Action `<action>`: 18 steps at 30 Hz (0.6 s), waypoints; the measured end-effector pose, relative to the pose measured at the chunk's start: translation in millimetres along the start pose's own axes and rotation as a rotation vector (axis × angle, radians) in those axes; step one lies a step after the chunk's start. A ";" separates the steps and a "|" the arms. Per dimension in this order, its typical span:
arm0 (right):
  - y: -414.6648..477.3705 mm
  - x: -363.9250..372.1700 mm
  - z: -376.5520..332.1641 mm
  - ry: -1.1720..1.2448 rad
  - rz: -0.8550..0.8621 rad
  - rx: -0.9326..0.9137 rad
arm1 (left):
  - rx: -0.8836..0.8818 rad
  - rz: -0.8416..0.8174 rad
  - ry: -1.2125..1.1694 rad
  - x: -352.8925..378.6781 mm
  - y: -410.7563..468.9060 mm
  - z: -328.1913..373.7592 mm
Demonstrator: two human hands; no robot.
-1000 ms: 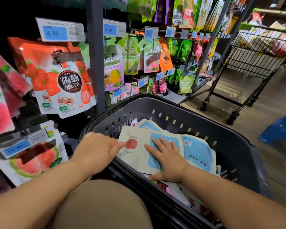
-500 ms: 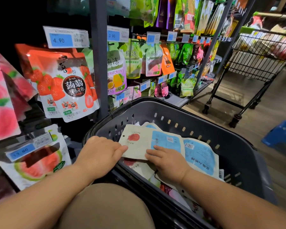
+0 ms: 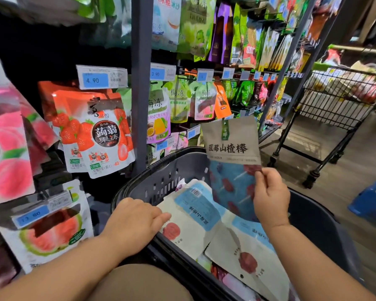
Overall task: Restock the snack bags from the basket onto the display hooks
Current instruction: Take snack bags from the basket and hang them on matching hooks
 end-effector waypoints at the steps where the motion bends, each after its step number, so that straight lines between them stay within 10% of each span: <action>1: 1.5 -2.5 -5.1 0.082 0.005 0.044 | 0.000 -0.012 0.000 -1.7 0.4 0.3; 8: -1.9 -6.8 -30.7 0.621 -0.091 0.379 | -0.112 -0.136 -0.235 -11.0 7.3 0.4; 18: -11.6 12.6 -49.3 0.968 -0.186 0.522 | -0.164 -0.248 -1.625 -34.7 18.8 17.9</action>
Point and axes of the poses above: each hand's wrist, its own y-axis towards the middle knuckle, its own x-axis out of the palm, z = x × y, the point moved 1 cm from there along y, towards the middle knuckle, and after that the axes turned 14 degrees about y, right-handed, at the moved point
